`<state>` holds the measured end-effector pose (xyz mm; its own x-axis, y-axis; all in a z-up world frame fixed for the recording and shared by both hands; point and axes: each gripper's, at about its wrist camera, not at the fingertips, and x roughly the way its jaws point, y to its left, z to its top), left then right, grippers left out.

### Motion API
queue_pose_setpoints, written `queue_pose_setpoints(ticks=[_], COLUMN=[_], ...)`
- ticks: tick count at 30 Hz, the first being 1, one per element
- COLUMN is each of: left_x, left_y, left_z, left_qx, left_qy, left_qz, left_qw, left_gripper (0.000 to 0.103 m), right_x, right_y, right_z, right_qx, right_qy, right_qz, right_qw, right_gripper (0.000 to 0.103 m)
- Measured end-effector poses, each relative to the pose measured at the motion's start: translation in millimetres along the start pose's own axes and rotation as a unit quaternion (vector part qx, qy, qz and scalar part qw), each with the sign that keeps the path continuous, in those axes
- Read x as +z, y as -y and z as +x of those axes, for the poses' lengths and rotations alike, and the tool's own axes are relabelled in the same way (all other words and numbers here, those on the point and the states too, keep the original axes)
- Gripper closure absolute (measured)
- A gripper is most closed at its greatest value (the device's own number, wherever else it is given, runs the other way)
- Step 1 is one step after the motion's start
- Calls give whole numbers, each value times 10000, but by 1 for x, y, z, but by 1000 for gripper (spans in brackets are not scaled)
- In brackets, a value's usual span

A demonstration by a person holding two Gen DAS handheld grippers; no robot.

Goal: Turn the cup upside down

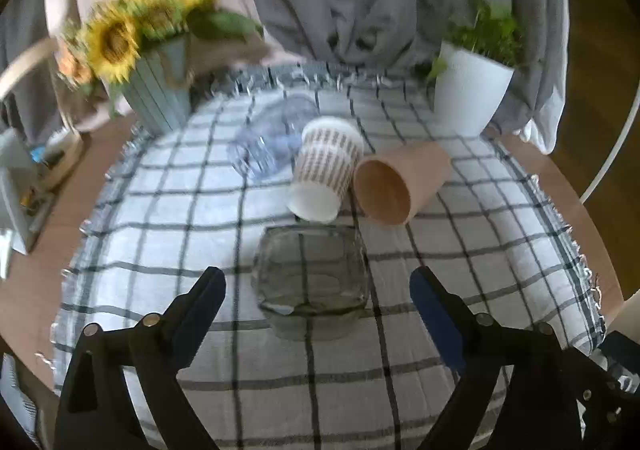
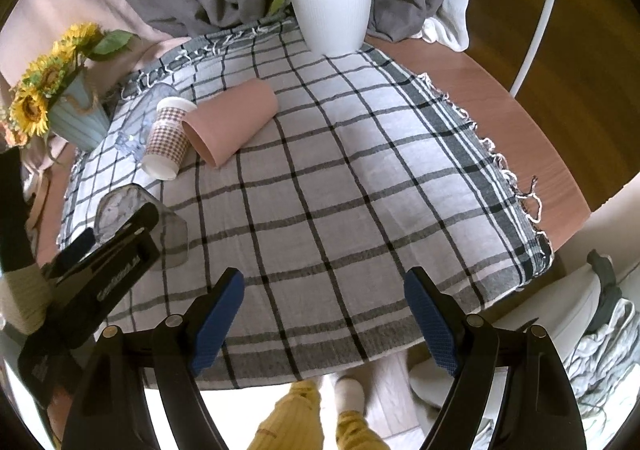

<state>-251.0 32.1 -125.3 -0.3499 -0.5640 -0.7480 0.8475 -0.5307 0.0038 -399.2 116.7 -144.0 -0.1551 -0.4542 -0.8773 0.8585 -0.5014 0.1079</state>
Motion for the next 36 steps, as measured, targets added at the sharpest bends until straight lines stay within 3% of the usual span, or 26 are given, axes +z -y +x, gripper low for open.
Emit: queue_pose_setpoints(ticks=[8,17,27,36], left_x=[-9,-29,-43,-41], left_y=[-12,-33,-53,-56], left_z=[-86,-156,-189,-195], left_qx=[394,669,904,1024], left_qy=[499,628,711,780], left_qz=[-35,-370,-857,-873], left_qw=[9980,9951,9897,9878], left_gripper=[0,0,0,0], right_x=[-15,-34,-51,-55], right_y=[1,-16,-31,-43], right_z=[-51,-110,-144,-156], right_qx=[335,731,1054,1127], right_qy=[521,1241,1651,1898], right_qz=[-75,-476,-840,-1039], right_qw=[9981,9884,9770,9698], right_gripper=[16,13,12,12])
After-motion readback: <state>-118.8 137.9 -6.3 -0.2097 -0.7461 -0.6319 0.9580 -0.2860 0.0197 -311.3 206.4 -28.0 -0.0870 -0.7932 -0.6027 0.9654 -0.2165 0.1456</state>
